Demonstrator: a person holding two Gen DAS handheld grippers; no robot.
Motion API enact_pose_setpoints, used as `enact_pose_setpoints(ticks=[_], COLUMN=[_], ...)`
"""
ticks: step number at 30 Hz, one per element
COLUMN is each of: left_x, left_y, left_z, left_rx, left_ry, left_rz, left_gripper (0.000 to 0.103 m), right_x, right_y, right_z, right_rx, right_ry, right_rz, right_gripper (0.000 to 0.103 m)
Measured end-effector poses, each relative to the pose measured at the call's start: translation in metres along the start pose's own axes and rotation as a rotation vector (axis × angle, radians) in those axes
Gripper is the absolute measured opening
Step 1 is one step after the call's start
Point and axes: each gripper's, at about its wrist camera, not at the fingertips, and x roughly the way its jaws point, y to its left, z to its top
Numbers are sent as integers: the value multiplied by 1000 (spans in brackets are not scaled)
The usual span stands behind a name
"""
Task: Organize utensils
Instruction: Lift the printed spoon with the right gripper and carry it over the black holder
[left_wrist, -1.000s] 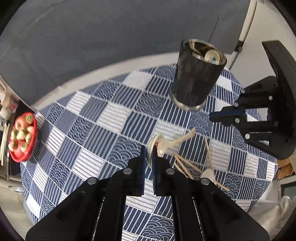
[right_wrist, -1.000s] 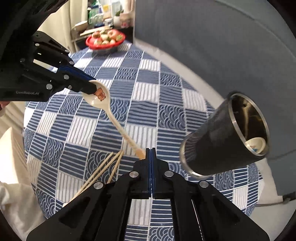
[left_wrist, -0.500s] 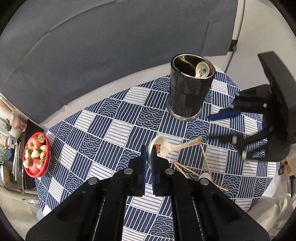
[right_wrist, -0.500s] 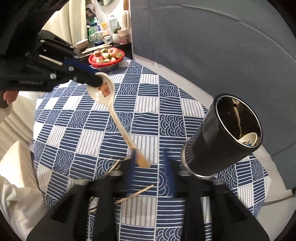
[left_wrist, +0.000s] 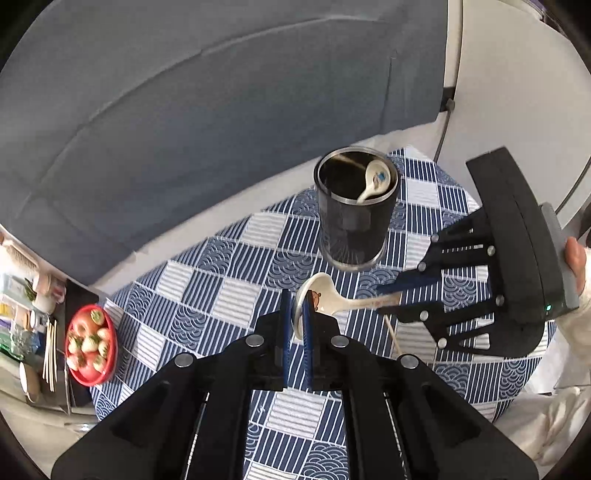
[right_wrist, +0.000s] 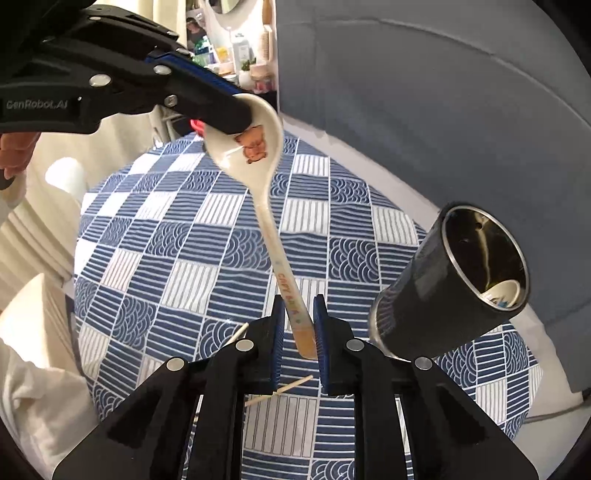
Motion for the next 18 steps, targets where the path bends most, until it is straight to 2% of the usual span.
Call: enact_pose_setpoints(ticks=[11,18], left_x=[-20,-17], left_y=[-14,-18], left_z=[65,101], left_rx=[50,69], left_ry=[-81,-70], left_rz=[38,71], left_gripper=[8,8], right_x=[-36,-42], right_y=[-56,-92], right_z=[20,28], right_rx=[61,82], right_ry=[-94,-130], right_rz=[-62,-58], right_gripper=[15,15])
